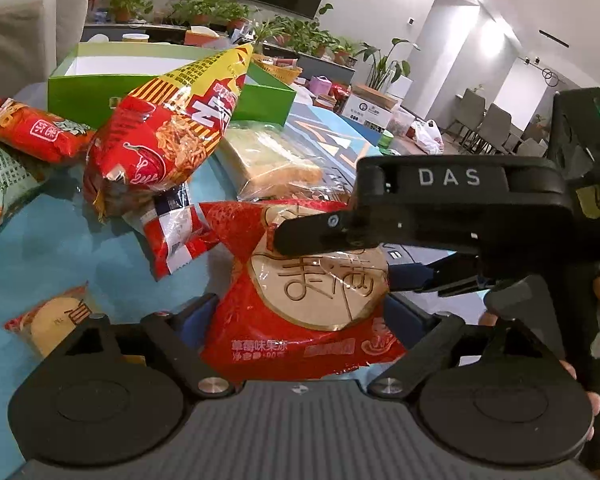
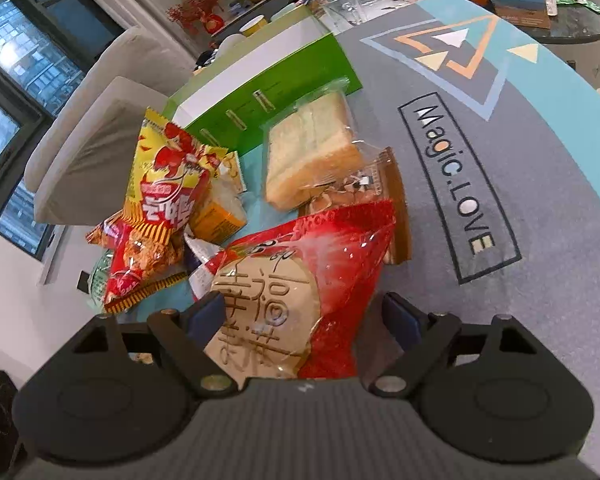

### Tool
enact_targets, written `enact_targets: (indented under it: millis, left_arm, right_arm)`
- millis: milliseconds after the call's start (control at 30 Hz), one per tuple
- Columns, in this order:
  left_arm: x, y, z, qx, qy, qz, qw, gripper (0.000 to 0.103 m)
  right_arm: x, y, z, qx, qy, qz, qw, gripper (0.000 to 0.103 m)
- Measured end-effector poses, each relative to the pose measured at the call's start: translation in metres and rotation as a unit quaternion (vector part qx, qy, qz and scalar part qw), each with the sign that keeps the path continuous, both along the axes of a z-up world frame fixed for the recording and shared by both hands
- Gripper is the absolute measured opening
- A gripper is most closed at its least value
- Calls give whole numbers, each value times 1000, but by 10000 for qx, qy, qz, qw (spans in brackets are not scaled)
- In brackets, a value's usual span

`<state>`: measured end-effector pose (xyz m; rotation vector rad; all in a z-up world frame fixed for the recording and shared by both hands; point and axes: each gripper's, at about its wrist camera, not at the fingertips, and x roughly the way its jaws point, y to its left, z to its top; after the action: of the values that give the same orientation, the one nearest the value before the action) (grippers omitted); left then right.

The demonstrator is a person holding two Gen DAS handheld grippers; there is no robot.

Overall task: Organize snacks
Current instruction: 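Close the right gripper on the red cookie bag while the left gripper closes beneath it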

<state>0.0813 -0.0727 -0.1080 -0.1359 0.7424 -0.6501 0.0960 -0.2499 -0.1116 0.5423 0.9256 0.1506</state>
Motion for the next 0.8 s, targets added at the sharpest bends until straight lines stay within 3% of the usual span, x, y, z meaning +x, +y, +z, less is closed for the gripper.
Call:
enact_targets:
  millis: [133, 300, 567, 800]
  left_arm:
    - [-2, -1, 1, 16, -86, -33, 10000, 76]
    - [-6, -5, 3, 189, -332, -18, 9993, 50]
    - [-9, -2, 9, 158, -407, -42, 9990, 37]
    - [-12, -3, 13, 128, -551, -116, 9983, 26]
  right_arm:
    - [-1, 2, 0, 79, -31, 83, 9999, 75]
    - [-5, 6, 2, -53, -213, 111, 9997, 73]
    - [-14, 12, 10, -224, -406, 169, 9988, 62]
    - [-18, 13, 16, -257, -483, 145, 9984, 59]
